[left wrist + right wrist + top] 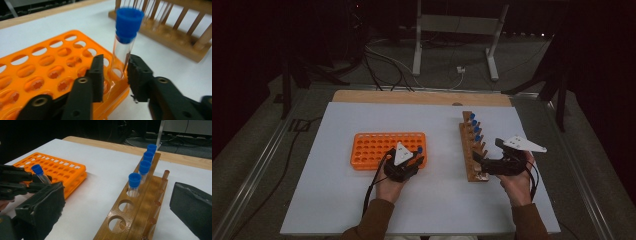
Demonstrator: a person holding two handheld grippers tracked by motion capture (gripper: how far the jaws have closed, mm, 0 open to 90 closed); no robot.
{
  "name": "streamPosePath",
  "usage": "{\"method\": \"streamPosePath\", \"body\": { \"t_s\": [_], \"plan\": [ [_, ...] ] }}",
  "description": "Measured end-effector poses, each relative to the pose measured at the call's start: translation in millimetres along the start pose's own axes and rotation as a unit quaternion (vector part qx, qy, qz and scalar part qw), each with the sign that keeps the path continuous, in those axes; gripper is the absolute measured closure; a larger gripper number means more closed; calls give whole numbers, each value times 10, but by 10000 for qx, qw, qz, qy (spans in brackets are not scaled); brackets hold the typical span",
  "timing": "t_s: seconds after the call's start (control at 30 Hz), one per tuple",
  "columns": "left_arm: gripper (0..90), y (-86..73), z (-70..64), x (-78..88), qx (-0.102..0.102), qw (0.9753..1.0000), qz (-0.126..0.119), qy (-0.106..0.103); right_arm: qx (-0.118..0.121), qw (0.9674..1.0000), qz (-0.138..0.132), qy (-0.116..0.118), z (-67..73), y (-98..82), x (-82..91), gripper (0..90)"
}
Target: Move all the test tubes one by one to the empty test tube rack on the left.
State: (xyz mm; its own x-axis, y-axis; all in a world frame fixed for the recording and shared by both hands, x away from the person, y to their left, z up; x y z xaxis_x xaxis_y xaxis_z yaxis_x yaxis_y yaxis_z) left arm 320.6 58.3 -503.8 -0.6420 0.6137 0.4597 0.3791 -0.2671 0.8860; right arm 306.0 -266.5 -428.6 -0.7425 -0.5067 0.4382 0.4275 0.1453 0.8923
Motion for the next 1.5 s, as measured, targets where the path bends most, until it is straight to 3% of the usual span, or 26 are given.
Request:
{"method": "streamPosePath", "body": {
  "t_s": [0.03,0.23,0.27,0.33,0.57,0.73,0.77,0.9,1.03,1.13,1.27,1.3,1.5],
  "plan": [
    [600,7,9,27,30,10000,-61,1,-10,10000,4,12,-4,0,-1,1],
    [540,61,82,179,272,9990,-327,-125,-28,10000,7,25,-5,-2,-12,1],
    [479,76,100,206,312,9988,-353,-118,-25,10000,3,29,-5,1,-9,1],
    [464,102,138,276,376,9983,-424,-116,-17,10000,-1,19,-8,11,-3,1],
    [269,226,288,560,549,9966,-597,149,-1,10000,17,14,-47,53,-18,17],
    [127,267,356,724,672,9956,-622,209,91,9999,46,-50,-84,119,-45,61],
    [57,264,365,746,678,9957,-593,238,108,9999,24,-76,-103,161,-52,76],
    [13,232,391,812,709,9954,-594,264,173,9998,38,-127,-124,209,-78,101],
    [9,228,434,835,723,9950,-606,313,244,9995,176,-106,-153,206,-172,185],
    [9,228,459,860,764,9944,-652,340,239,9988,427,-81,-186,126,-304,351],
    [9,222,485,894,778,9935,-685,462,330,9976,594,-162,-199,65,-394,455],
    [9,223,491,901,796,9933,-703,456,432,9967,649,-205,-204,40,-446,540],
    [9,235,502,929,897,9920,-782,410,497,9962,687,-182,-219,20,-558,694]
  ]
}}
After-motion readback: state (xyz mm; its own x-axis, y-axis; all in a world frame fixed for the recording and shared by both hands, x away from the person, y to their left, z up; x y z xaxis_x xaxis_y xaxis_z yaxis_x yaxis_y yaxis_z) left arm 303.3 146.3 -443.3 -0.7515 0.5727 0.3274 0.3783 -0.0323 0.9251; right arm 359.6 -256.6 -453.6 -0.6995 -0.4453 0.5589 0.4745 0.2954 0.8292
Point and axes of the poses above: each handheld gripper's, and its own axes: x roughly backward along the jaws, y roughly out of its top, z roughly to its left, the point moved 1 cm from there along -x, roughly forward along the jaws
